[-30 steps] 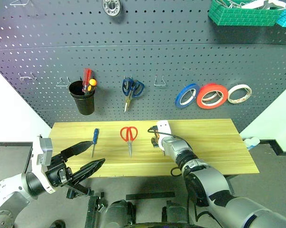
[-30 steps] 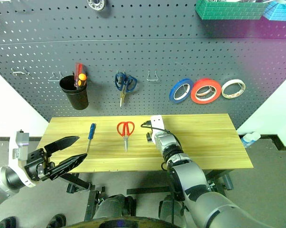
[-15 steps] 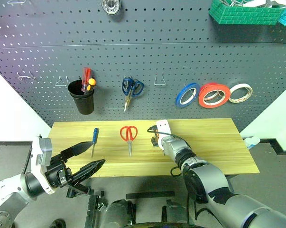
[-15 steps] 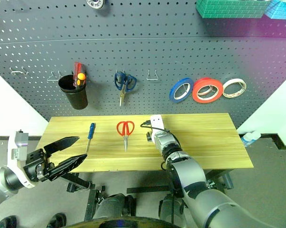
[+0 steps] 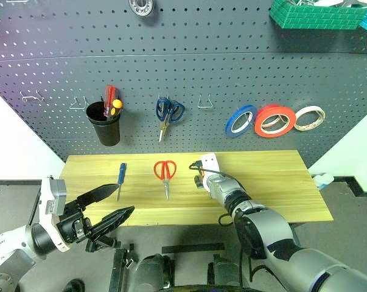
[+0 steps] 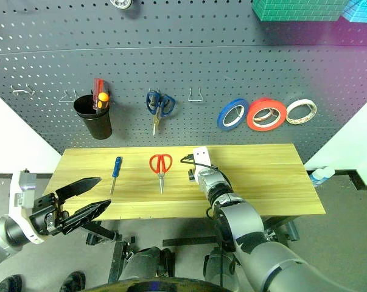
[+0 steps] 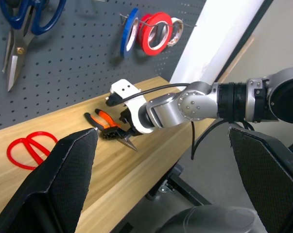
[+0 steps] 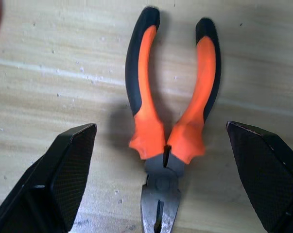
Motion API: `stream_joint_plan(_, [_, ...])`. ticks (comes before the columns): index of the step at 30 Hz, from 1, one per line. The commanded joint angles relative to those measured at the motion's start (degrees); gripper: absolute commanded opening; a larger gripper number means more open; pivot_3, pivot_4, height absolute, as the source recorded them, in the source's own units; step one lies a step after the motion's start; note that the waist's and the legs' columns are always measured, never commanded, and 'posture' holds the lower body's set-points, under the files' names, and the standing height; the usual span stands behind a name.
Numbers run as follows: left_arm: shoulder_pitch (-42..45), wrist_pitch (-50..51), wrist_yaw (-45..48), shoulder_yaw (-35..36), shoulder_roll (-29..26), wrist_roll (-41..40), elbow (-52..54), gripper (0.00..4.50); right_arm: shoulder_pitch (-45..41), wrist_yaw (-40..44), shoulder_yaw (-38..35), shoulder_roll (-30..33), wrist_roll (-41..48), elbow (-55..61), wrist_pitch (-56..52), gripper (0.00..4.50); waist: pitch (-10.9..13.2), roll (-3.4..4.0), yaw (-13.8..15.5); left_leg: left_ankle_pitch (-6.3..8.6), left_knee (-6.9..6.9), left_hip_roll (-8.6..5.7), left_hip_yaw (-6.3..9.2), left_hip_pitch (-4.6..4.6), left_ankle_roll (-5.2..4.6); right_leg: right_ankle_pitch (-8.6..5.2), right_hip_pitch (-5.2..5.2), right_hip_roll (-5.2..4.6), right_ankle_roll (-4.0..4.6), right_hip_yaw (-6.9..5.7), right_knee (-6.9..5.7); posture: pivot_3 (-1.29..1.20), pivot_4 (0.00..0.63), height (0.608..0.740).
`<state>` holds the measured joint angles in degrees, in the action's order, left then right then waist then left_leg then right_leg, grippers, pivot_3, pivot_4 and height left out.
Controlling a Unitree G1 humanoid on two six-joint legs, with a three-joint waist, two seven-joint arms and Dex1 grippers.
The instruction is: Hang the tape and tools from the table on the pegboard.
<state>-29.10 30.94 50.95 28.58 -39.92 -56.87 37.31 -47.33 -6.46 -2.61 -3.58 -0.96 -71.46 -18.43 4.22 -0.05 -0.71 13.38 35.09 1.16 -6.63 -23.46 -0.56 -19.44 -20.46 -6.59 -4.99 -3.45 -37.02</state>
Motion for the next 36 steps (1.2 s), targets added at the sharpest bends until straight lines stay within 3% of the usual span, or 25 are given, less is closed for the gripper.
stream_joint_plan(1, [-0.8, -1.1, 0.7, 2.1, 0.0, -0.1, 1.5, 4.5, -1.7, 0.2, -0.7, -0.7, 0.3, -0.1, 1.0, 4.48, 0.1, -0.01, 0.1, 0.0, -0.01, 0.0, 0.0, 0.0, 0.0, -0.01, 0.0, 0.0, 0.01, 0.0, 0.0, 0.21, 0.065, 0.74])
stream_joint_plan(10, [-2.2, -1.3, 0.6, 2.4, 0.5, -0.2, 2.2, 4.5, -1.9, 0.2, -0.3, -0.7, -0.4, 0.0, 1.0, 4.48, 0.9, -0.05, 0.1, 0.04, -0.06, 0.0, 0.01, 0.0, -0.05, -0.02, -0.05, -0.03, 0.03, 0.0, 0.03, 0.21, 0.082, 0.74])
stream_joint_plan(17, [-3.8, -0.7, -0.4, 2.6, 1.2, -1.0, 4.0, 4.5, -1.3, 0.4, -0.6, 0.3, 0.2, 3.1, -1.1, 4.48, 2.8, -0.15, -0.1, 0.05, -0.08, -0.01, 0.04, -0.01, -0.07, -0.03, -0.06, -0.1, 0.06, 0.0, 0.04, 0.19, 0.155, 0.74])
stream_joint_plan(28, [-7.7, -1.3, 1.2, 3.6, 1.9, -1.4, 5.1, 4.5, 2.2, 0.2, -0.4, 0.5, 0.1, 10.3, -6.3, 4.48, 5.2, -0.27, -0.1, 0.05, -0.1, -0.01, 0.14, -0.49, -0.09, -0.07, -0.44, -0.12, 0.13, -0.06, 0.09, 0.18, 0.2, 0.74])
stream_joint_plan(32, [-8.1, -1.4, 2.0, 3.8, 1.7, -1.2, 4.8, 4.5, 2.7, -0.4, 0.3, 0.4, -0.5, 11.2, -6.9, 3.67, 5.3, -0.25, -0.1, 0.04, -0.08, -0.02, 0.17, -0.62, -0.09, -0.07, -0.55, -0.12, 0.12, -0.09, 0.1, 0.18, 0.194, 0.74])
stream_joint_plan(36, [-7.2, -1.4, 2.3, 3.6, 1.5, -0.7, 3.7, 4.5, 2.2, 0.2, 1.1, 0.6, -1.0, 10.4, -6.6, 2.34, 5.3, -0.24, 0.0, 0.04, -0.08, -0.02, 0.2, -0.64, -0.09, -0.07, -0.56, -0.12, 0.12, -0.14, 0.1, 0.18, 0.193, 0.74])
